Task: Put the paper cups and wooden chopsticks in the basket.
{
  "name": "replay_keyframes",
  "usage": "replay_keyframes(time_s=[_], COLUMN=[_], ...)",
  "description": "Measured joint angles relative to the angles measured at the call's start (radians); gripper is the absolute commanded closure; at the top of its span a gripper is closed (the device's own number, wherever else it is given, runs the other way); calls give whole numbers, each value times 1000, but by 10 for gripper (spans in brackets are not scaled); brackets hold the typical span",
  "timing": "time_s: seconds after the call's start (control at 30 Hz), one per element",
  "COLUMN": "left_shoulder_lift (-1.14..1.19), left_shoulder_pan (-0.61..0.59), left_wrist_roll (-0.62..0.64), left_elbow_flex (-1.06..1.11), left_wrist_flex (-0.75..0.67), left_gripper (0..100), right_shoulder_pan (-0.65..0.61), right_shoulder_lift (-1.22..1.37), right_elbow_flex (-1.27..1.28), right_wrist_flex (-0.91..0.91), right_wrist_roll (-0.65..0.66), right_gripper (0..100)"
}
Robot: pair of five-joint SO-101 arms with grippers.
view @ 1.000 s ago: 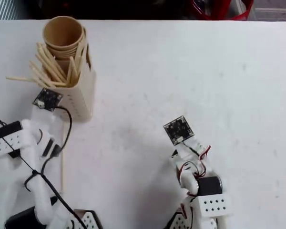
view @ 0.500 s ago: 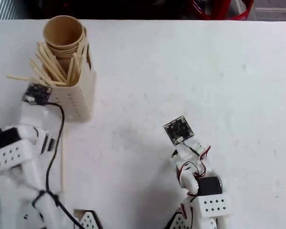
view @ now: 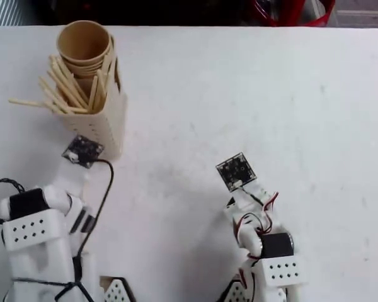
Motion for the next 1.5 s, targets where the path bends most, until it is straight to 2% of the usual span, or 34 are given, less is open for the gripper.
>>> replay_keyframes(time_s=[0.37, 0.53, 0.7, 1.1, 1.5], left_shoulder_lift=[0, 0, -6, -23, -25], left_shoulder_pan=[-5, -117, -160, -163, -112], left_wrist_roll=[-21, -34, -117, -124, -100], left_elbow_flex=[210, 235, 292, 315, 310], left_wrist_flex=[-267, -365, -397, -419, -364], left_gripper=[786, 786, 783, 782, 781], right_shoulder_pan=[0, 0, 0, 0, 0], right_shoulder_lift=[0, 0, 0, 0, 0], right_elbow_flex=[0, 0, 0, 0, 0], right_wrist_flex=[0, 0, 0, 0, 0], right_wrist_roll=[0, 0, 0, 0, 0], right_gripper=[981, 981, 981, 981, 981])
